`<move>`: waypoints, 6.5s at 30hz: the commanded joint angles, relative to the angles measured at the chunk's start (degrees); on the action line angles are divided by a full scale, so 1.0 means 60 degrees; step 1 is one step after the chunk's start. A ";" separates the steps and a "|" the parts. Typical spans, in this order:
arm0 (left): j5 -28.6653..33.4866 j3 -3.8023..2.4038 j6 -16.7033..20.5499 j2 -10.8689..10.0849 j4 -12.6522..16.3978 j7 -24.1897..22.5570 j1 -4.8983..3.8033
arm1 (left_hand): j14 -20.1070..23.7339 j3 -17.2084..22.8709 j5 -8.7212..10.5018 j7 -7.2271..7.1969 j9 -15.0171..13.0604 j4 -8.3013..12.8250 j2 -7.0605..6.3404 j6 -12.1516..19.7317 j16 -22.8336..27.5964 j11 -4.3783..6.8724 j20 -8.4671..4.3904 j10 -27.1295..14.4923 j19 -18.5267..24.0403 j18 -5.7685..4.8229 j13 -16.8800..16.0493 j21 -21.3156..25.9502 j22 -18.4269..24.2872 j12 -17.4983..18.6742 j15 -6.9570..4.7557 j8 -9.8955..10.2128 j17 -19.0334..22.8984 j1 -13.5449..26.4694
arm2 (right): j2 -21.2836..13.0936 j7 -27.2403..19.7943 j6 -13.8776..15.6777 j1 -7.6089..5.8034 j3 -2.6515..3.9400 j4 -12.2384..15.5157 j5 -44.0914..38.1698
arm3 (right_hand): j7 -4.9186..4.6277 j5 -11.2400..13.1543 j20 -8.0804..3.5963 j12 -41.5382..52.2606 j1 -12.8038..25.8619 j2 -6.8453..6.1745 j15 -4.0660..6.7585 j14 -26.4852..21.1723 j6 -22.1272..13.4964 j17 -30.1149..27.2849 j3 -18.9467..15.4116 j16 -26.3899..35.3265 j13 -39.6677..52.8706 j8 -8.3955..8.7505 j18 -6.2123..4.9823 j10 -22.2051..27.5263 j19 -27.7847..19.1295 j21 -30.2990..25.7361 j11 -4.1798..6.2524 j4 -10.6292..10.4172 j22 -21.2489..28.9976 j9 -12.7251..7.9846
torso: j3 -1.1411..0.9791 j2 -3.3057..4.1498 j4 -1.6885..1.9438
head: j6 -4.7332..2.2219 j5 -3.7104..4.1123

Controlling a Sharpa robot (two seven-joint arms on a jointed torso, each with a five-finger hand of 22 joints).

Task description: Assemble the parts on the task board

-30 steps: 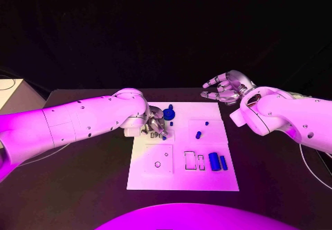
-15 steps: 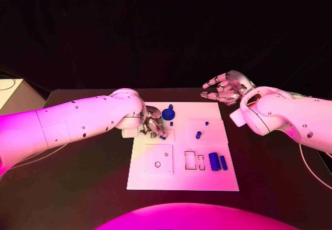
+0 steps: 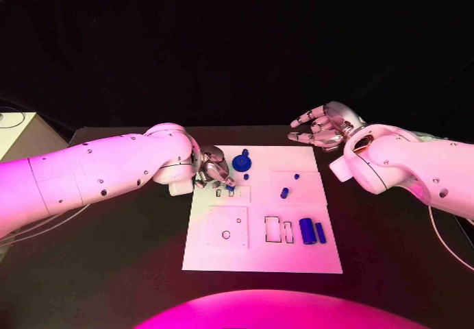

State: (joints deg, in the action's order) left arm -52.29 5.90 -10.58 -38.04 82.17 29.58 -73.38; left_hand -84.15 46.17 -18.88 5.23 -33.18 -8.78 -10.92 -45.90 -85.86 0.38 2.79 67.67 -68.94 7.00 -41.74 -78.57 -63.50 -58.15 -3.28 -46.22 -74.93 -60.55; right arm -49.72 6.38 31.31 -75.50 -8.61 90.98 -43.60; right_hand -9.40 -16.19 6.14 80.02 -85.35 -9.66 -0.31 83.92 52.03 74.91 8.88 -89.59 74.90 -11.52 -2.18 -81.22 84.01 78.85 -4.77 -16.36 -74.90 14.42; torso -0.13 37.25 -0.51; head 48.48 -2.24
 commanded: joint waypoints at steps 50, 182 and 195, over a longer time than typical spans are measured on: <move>-0.1276 0.0588 0.0606 0.0429 -0.0275 0.0021 0.0127 | -0.0752 0.1957 -0.1023 -0.0443 -0.1697 0.2012 -0.0054 -0.0640 -0.0284 0.0217 -0.0167 0.0408 -0.0466 -0.0239 0.0283 -0.0282 -0.0469 -0.0019 -0.0257 -0.0337 -0.1670 0.0594 | -0.0010 -0.0006 -0.0196 0.0023 -0.0002 -0.0034 0.0003 | -0.0041 -0.0056 0.0059 -0.0044 0.0143 -0.0042 -0.0045 0.0945 -0.0059 0.2271 0.0073 0.0040 0.0938 -0.0032 -0.0108 0.0109 -0.0001 -0.0082 -0.0006 -0.0014 -0.1281 -0.0016 | 0.0020 0.0016 -0.0029 | 0.0212 -0.0141; -0.0845 0.0676 -0.0915 0.1322 -0.1403 0.0201 0.0056 | -0.0816 0.1640 -0.1281 -0.0675 -0.1751 0.2039 0.0479 -0.1056 -0.0409 0.0411 -0.0316 0.1051 -0.0790 -0.0335 -0.0129 -0.0414 -0.0834 -0.0429 -0.0422 -0.0460 -0.1913 0.1189 | 0.0017 0.0078 -0.0363 0.0150 -0.0004 -0.0076 -0.0063 | -0.0044 -0.0088 0.0065 -0.0082 0.0231 -0.0098 -0.0050 0.0927 -0.0099 0.2210 0.0136 0.0069 0.0895 -0.0046 -0.0128 0.0158 -0.0044 -0.0179 -0.0011 0.0005 -0.1230 -0.0026 | 0.0005 0.0017 -0.0024 | 0.0254 -0.0127; -0.0475 0.0671 -0.1121 0.1284 -0.1457 0.0197 0.0053 | -0.0825 0.1639 -0.1306 -0.0694 -0.1760 0.2106 0.0564 -0.1061 -0.0426 0.0430 -0.0315 0.1051 -0.0802 -0.0337 -0.0133 -0.0416 -0.0851 -0.0436 -0.0431 -0.0459 -0.1949 0.1129 | 0.0017 0.0077 -0.0383 0.0156 -0.0004 -0.0077 -0.0063 | -0.0045 -0.0091 0.0066 -0.0087 0.0236 -0.0108 -0.0050 0.0924 -0.0106 0.2201 0.0154 0.0074 0.0888 -0.0050 -0.0132 0.0166 -0.0053 -0.0201 -0.0011 0.0011 -0.1219 -0.0028 | 0.0012 0.0018 -0.0032 | 0.0254 -0.0128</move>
State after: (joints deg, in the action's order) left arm -56.53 9.54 -15.44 -30.55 73.48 30.60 -73.59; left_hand -83.95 46.94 -26.80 3.74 -43.69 -5.58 -8.52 -49.80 -88.30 2.79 0.73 74.19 -73.61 6.14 -42.48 -81.15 -68.57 -60.75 -5.50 -48.98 -74.91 -53.14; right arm -49.65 7.00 29.60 -74.59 -8.65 90.50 -43.62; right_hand -9.59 -16.43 6.35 79.77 -84.52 -10.50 -0.31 83.92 51.83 74.95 9.51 -89.36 74.90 -11.52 -2.18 -80.61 83.80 77.98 -4.97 -16.35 -74.94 14.33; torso -0.07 37.34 -0.67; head 50.01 -3.00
